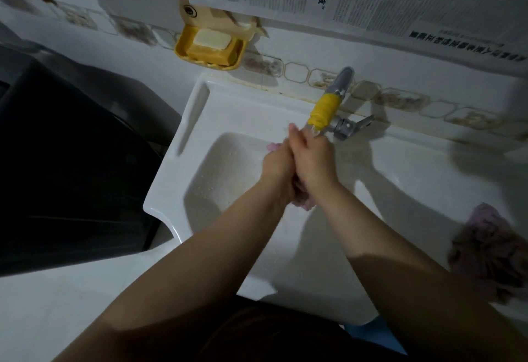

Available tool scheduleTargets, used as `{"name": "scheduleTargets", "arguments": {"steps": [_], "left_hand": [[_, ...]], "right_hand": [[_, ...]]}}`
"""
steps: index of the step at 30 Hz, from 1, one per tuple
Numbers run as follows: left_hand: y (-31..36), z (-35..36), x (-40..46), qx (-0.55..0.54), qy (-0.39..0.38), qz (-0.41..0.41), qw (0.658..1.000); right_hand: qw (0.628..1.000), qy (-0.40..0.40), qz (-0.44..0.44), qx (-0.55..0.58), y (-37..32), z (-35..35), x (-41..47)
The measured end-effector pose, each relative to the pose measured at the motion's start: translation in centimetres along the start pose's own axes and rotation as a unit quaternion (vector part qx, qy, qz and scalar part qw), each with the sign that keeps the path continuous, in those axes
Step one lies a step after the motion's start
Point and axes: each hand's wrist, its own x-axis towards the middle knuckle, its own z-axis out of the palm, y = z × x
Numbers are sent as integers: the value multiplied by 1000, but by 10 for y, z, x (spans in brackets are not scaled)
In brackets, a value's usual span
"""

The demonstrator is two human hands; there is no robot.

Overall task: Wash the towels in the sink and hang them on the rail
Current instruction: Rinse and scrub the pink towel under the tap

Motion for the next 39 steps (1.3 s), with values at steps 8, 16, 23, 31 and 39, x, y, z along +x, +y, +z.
{"name": "scheduleTargets", "arguments": {"steps": [8, 16, 23, 31, 39], "left_hand": [[7, 6, 0, -23, -6, 15, 1000], [16, -2, -3, -55, -26, -33, 998], [13, -10, 8, -85, -28, -21, 996], [26, -23, 4, -9, -96, -72, 993], [37, -73, 14, 46, -206, 18, 977]], "right_hand": [[999, -10, 10, -53, 3, 3, 12], [991, -7, -29, -128, -8, 7, -1], [989, -15, -75, -127, -14, 9, -19], [986, -126, 82, -67, 19, -24, 42], [966, -250, 56, -30, 17, -46, 20]]}}
